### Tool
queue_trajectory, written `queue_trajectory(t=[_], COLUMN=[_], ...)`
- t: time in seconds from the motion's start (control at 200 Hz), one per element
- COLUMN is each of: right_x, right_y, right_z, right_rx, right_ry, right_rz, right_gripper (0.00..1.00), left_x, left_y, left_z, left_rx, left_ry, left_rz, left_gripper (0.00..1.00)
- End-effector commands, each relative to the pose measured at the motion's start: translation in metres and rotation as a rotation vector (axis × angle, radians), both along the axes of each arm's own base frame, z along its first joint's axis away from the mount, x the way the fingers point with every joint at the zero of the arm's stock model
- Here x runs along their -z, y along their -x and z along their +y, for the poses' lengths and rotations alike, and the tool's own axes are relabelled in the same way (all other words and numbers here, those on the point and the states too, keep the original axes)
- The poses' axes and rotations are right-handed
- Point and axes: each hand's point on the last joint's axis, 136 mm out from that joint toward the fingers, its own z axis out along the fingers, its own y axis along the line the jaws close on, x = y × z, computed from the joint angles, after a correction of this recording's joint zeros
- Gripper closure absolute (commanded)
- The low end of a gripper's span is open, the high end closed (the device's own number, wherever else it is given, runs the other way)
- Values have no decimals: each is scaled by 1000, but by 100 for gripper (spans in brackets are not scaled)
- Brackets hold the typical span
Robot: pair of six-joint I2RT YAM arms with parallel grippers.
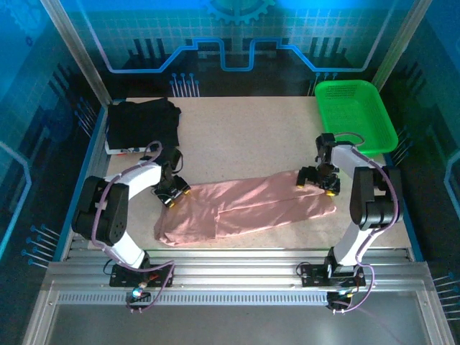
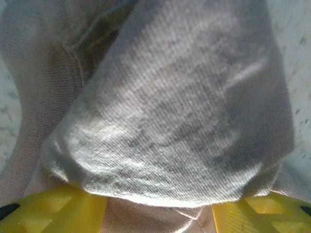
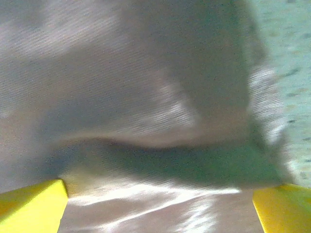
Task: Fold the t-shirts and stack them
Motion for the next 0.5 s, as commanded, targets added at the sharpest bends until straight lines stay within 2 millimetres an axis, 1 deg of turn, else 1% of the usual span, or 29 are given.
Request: queue_trajectory(t=[0.0, 0.05, 0.09, 0.125, 0.175, 0.205, 0.265, 0.325, 0.355, 0.39, 0.445, 0.495], right_x=[5, 1, -5, -12, -27, -38, -67, -100, -115, -130, -149, -157], right_y=[13, 13, 12, 11, 10, 10, 9, 6, 4, 3, 2, 4], right_z=[-19, -19, -17, -16, -15, -14, -10, -1, 5, 14, 28, 36], right_rx=[58, 73, 78, 85, 93, 96, 89, 48, 12, -44, -127, -179], right_ry=[85, 77, 61, 51, 40, 30, 4, -42, -72, -119, -182, -212], right_rz=[33, 12, -11, -35, -76, -107, -191, -308, -367, -425, -462, -436], right_gripper=[1, 1, 1, 1, 0, 0, 0, 0, 0, 0, 0, 0], left_x=[5, -2, -12, -25, -48, -64, -97, -132, -145, -158, -171, -175], left_y=[-13, -24, -33, -42, -53, -57, -63, -62, -61, -58, -51, -44], left_z=[20, 15, 8, 1, -9, -14, -21, -22, -21, -20, -17, -17], left_rx=[-2, 20, 34, 48, 76, 92, 110, 118, 117, 116, 120, 144], left_ry=[-67, -42, -19, 3, 25, 33, 38, 25, 16, 13, 3, -11], left_rz=[-28, -69, -114, -159, -225, -258, -325, -404, -432, -462, -481, -479], left_gripper=[41, 41, 41, 41, 39, 32, 26, 21, 16, 13, 12, 12])
